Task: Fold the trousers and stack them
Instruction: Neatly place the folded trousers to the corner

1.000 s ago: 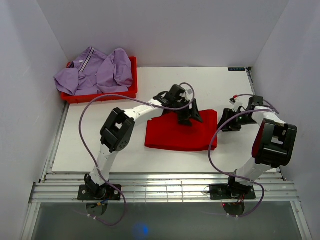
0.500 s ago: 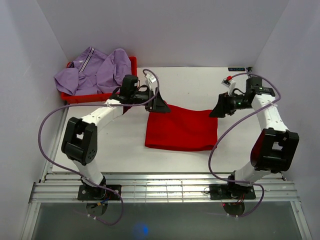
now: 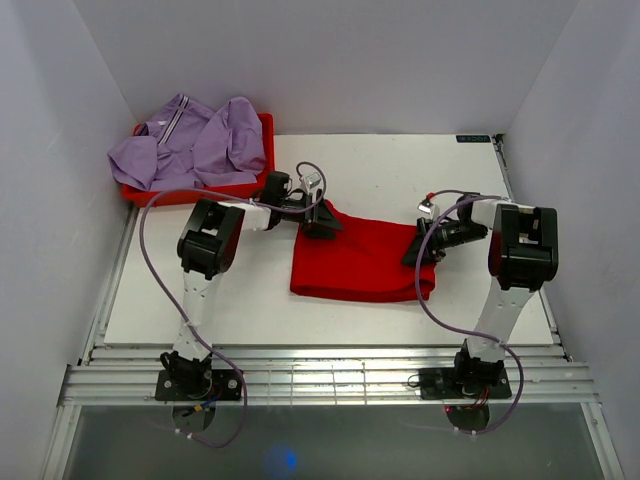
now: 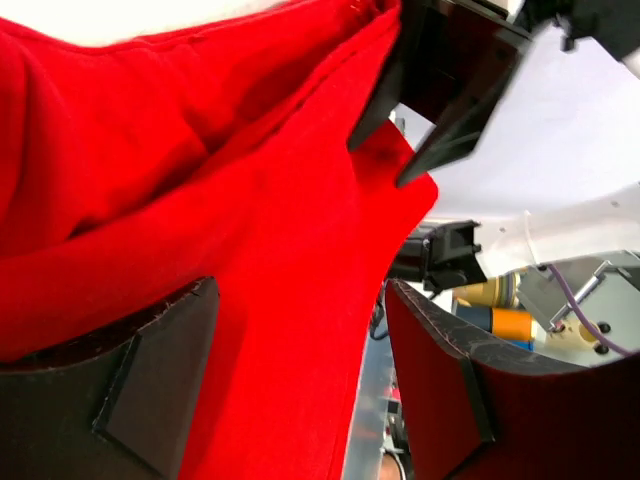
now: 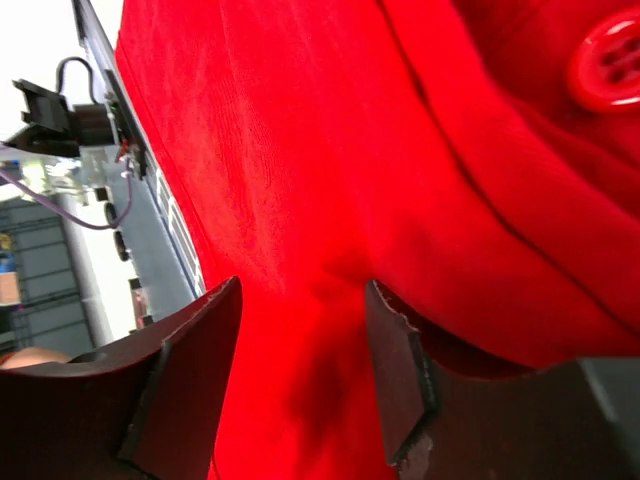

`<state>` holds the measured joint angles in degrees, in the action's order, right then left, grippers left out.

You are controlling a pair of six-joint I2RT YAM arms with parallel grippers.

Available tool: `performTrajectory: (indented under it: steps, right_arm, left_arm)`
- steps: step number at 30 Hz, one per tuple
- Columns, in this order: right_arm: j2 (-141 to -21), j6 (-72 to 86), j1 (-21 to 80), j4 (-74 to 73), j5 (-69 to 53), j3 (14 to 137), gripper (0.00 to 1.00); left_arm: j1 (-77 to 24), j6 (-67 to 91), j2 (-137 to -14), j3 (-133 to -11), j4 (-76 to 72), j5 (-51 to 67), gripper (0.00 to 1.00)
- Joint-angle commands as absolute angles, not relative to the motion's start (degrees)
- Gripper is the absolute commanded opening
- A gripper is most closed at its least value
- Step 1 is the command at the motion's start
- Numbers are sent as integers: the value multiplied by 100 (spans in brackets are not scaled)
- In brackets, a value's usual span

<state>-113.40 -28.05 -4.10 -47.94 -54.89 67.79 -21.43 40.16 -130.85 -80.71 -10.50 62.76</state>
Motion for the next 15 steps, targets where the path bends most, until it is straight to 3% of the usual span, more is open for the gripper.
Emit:
performTrajectory:
  steps: [1,4,9,11,15]
  right_arm:
    - [-11724,-2953,-404,-4228,-5019,6996,58]
    - [-11420,-2979,-404,-4245,-4983,7005,56]
    - [-10321,-2954,-326,-4640,-4703,6987,56]
    - [-9451,-2752,-133,-4361,-4039,6883,57]
    - [-8001,-1533,736,-3570,-2569,6514,58]
  left_arm:
    - [-1960,4061,-13306,-8279,-1318,6389,80]
    - [-1890,3903,-13176,-8183,-1292,6634,80]
    - [-1793,3368,-11859,-7822,-715,6707,82]
    - [-1784,2589,-11332,-7849,383,6279,84]
    - [-1635,2513,-9690,-7647,1378,5065,89]
